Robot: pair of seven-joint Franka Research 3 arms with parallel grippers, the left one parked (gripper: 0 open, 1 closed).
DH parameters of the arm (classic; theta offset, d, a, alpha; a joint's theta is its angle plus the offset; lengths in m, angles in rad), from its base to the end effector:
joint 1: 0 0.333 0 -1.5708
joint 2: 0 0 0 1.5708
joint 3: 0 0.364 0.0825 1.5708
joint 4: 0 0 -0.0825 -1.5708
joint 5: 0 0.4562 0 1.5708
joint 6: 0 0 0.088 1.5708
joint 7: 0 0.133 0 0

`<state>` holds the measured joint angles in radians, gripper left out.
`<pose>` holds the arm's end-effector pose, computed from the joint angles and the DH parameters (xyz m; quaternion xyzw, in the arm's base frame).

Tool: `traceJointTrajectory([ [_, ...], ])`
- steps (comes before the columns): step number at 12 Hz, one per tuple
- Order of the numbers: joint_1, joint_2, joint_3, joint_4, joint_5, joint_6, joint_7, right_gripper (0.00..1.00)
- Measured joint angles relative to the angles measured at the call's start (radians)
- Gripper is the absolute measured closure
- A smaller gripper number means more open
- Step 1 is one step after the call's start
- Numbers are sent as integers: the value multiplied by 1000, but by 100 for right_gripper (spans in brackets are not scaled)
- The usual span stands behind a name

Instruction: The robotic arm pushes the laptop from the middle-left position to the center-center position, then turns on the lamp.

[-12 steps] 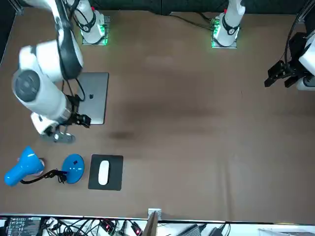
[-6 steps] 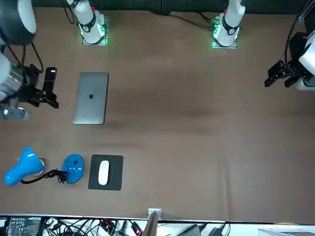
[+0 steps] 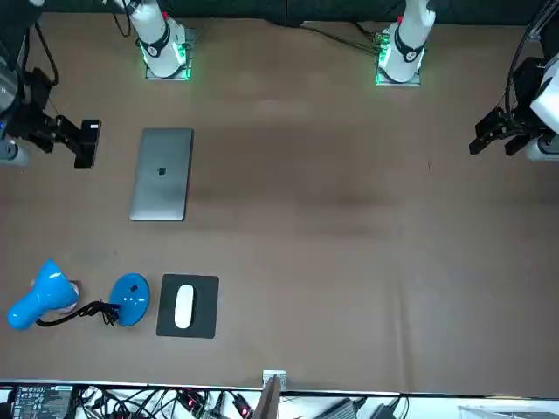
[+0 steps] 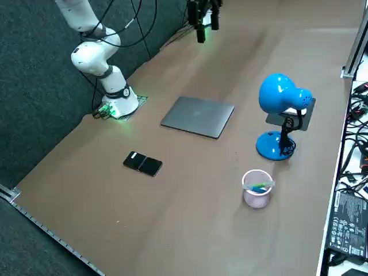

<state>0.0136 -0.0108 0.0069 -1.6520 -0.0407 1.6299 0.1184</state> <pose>0.6259 0.0077 0.6142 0.9986 -0.0476 -0.0042 0.0207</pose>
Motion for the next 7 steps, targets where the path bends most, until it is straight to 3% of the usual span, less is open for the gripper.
traceJointTrajectory([
  [3, 1, -93, -25, -108, 0, 17, 0, 0],
  [7, 30, -113, -29, -134, 0, 21, 0, 0],
])
